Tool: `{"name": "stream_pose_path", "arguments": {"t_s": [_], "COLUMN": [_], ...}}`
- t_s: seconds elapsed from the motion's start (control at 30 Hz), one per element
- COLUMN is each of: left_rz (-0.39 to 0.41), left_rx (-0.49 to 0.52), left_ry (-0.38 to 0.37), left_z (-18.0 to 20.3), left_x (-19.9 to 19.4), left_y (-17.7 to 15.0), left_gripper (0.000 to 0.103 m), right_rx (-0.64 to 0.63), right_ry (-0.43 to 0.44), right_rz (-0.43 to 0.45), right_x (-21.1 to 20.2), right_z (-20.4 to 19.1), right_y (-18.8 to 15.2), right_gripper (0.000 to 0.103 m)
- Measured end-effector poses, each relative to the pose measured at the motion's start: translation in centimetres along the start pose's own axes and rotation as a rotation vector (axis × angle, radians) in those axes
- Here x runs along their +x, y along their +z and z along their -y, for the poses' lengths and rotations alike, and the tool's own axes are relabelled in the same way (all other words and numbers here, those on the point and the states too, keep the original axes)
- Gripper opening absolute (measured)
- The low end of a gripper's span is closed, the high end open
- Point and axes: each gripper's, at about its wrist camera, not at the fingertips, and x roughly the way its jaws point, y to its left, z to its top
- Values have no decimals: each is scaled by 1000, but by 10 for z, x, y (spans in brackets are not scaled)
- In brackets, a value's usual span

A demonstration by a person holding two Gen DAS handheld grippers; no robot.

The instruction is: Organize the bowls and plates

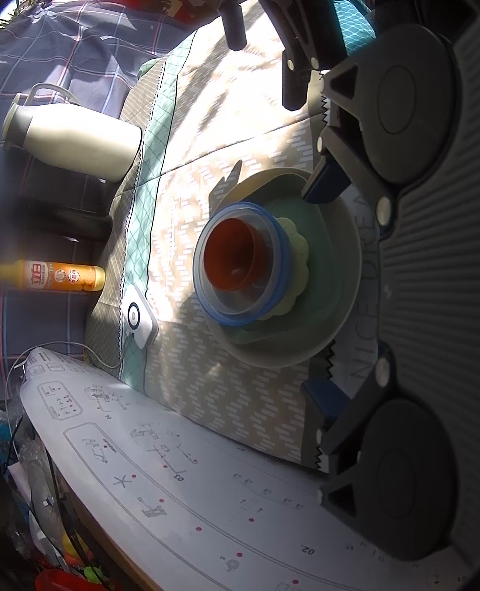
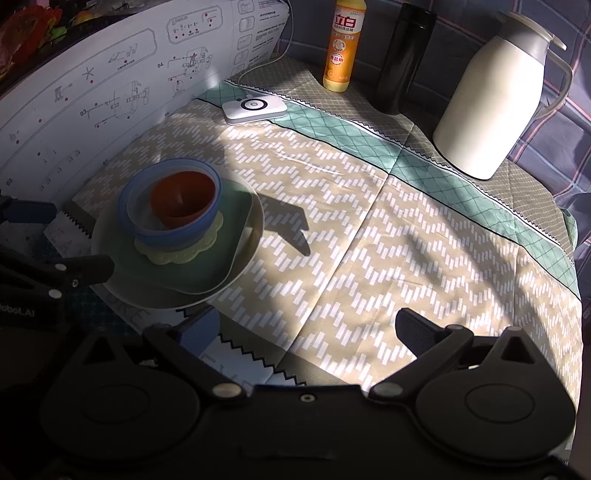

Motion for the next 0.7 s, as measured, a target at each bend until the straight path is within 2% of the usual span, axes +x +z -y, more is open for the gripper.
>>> {"name": "stream_pose_path", "arguments": {"t_s": [0.7], "left_rz": [-5], "left_rx": [15], "left_ry": [3], "left_z": [1], "left_x": [2], "left_y": [-1], "left_gripper": [103], "right_rx": [-3], "right_ry": [3], "right_rz": [-1], "right_x": [3], "right_z": [0], "right_y": [-2], "right_gripper": [103]}}
